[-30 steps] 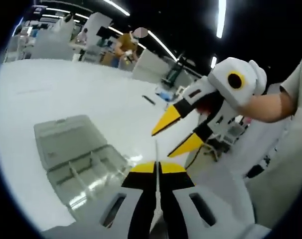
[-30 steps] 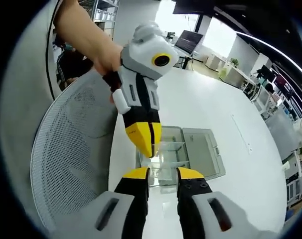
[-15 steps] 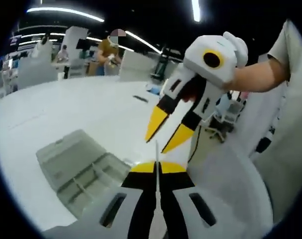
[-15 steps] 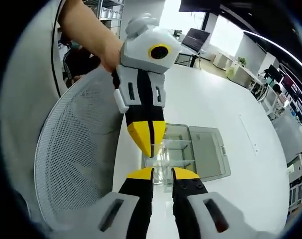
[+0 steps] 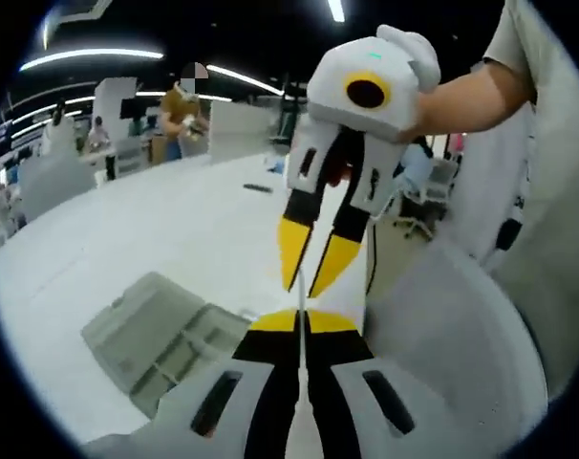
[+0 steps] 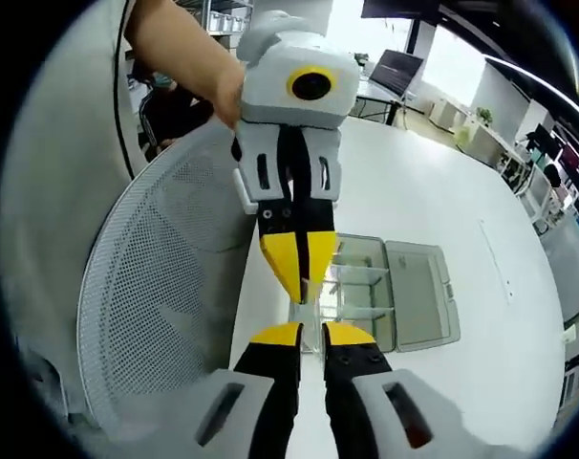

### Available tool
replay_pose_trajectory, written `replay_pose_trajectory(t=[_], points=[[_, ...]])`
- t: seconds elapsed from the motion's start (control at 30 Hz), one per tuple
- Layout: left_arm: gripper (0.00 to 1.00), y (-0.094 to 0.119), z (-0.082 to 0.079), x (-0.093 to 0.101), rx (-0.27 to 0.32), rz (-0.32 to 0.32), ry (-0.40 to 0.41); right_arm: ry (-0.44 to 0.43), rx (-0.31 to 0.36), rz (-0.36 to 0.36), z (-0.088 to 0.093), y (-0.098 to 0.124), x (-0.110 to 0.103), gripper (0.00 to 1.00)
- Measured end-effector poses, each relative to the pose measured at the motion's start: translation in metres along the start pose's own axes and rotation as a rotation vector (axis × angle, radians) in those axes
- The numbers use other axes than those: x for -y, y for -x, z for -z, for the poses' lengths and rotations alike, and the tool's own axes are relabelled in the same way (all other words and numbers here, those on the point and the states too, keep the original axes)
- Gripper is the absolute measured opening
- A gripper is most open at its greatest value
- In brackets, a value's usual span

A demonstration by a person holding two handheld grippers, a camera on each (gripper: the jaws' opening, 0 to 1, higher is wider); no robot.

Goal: Insert the divider into the dual guide fixture by aligning both edges with the guide slots and pushing it downward to the bottom, including one-sided entry, uneven engagement, binding, and posture correction.

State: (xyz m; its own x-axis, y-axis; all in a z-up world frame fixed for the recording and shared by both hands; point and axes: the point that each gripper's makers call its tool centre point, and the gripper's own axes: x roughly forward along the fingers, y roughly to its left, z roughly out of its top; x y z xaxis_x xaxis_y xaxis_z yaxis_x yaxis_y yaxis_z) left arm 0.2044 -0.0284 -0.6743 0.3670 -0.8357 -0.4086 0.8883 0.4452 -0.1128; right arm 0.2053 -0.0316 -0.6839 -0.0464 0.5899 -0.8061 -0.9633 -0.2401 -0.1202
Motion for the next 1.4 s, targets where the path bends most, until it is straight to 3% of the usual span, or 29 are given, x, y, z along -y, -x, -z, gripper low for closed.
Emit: replay_pose_trajectory(t=[0.57,1.03,1.4], points=[[0.0,-0.003,-0.003,0.005,-0.014,0.012,-0.12,0.019,-0.031,-0.073,0.0,-0.004,-0.005,0.0],[0.0,-0.004,0.001,0.006,-0.012,0.023,-0.154,0.028,-0.042,-0.112,0.002,-0.006,-0.01,0.0],[0.0,-0.003,0.003,0.007,-0.01,0.022,-0.16,-0.011,-0.06,-0.128,0.002,-0.007,-0.013,0.0]])
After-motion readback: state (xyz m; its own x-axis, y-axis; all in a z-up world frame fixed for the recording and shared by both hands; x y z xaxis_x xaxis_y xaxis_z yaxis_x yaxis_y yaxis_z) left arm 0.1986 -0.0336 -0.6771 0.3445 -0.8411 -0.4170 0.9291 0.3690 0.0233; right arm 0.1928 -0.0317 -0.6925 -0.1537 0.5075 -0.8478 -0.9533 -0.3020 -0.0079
